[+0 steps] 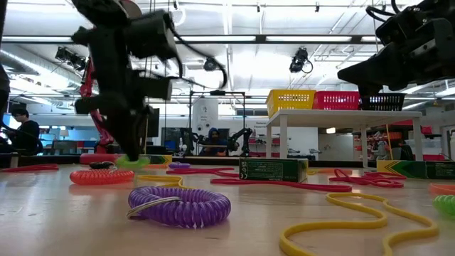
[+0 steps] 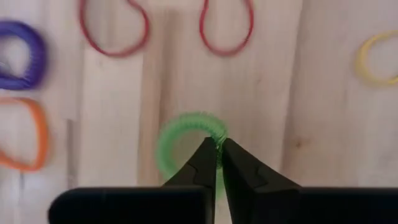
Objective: Pick & Place Office Desk Supplies
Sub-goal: Put the green spring keychain on the black basket
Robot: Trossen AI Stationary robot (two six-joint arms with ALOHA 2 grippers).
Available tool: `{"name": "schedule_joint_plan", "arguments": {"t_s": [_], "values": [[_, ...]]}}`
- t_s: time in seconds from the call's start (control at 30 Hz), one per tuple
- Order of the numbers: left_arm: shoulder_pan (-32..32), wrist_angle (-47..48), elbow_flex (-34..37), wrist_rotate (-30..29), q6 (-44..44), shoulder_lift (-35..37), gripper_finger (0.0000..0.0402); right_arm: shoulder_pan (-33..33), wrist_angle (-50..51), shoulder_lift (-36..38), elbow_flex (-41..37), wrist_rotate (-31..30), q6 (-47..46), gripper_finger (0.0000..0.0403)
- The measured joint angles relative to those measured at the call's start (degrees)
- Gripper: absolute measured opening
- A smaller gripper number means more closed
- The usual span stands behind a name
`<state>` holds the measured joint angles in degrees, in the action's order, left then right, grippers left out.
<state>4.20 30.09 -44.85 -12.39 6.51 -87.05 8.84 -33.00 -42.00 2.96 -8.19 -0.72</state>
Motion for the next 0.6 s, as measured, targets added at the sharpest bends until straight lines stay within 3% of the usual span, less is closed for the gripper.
{"name": "schedule_joint_plan", "arguments": {"t_s": [0.13, 0.27, 0.4, 0.47, 0.6], "values": [[-0.79, -13.05, 5.34, 4.46, -1.91, 5.36, 0.0014, 0.00, 0.16, 0.00, 0.00, -1.13, -2.49, 0.0009], [-3.89, -39.55, 15.57, 12.56, -0.93, 7.16, 0.0011, -0.02, 0.09, -0.53, 0.00, -3.16, -3.51, 0.0009], [-7.42, -66.84, 22.50, 19.06, 3.31, 3.43, 0.0011, 0.00, -0.48, -3.11, 0.12, -5.41, -5.05, 0.0010], [-8.10, -73.85, 22.96, 19.82, 4.92, 0.58, 0.0011, -0.03, -0.46, -5.84, 1.61, -6.28, -6.12, 0.0016], [-7.96, -75.12, 20.26, 20.50, 4.36, -5.26, 0.0011, 0.56, -0.75, -13.48, 6.18, -6.26, -7.64, 0.0047]]}}
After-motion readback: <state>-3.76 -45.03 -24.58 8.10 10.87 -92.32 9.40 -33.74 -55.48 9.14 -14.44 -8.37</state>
